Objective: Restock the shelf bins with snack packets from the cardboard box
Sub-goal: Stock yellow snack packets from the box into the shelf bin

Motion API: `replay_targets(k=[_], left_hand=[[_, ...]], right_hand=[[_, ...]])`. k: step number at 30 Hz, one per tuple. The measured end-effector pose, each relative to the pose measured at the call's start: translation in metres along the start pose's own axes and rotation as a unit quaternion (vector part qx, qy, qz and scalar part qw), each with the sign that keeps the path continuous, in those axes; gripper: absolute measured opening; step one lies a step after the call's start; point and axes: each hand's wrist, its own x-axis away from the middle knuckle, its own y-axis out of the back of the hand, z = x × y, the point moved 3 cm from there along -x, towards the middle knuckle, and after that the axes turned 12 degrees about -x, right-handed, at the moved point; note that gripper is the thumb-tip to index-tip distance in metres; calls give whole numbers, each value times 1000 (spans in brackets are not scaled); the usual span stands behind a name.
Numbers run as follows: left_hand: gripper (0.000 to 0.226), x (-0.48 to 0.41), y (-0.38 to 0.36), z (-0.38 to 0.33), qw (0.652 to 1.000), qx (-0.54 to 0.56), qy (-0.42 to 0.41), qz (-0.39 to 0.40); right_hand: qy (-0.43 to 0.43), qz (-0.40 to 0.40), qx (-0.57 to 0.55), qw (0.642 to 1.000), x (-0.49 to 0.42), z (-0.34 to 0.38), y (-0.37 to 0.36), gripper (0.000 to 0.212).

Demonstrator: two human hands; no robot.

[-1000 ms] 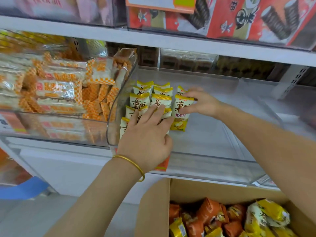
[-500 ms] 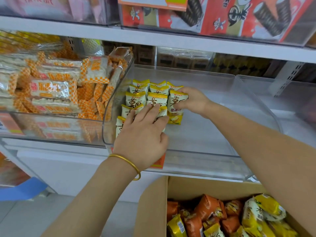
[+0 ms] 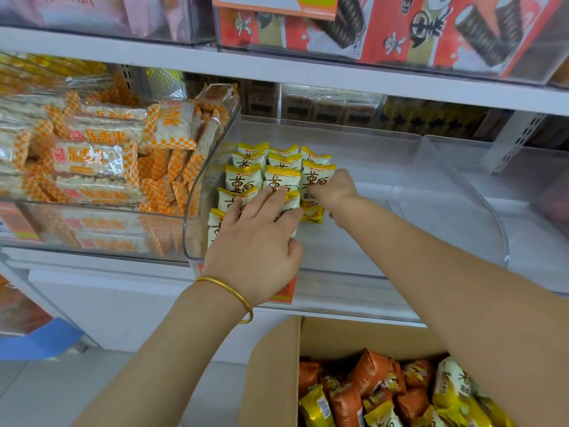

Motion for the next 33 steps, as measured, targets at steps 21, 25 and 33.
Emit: replay_targets(k=[21, 25, 33], left_hand=[[84, 1, 3, -1, 1000, 0, 2, 5], [85, 1, 2, -1, 1000, 2, 6, 10], [83, 1, 3, 1, 1000, 13, -1, 11]], right_hand=[[77, 90, 17, 993, 39, 10, 26, 87], [142, 113, 124, 976, 49, 16, 17, 71], [129, 133, 194, 963, 52, 17, 22, 78]])
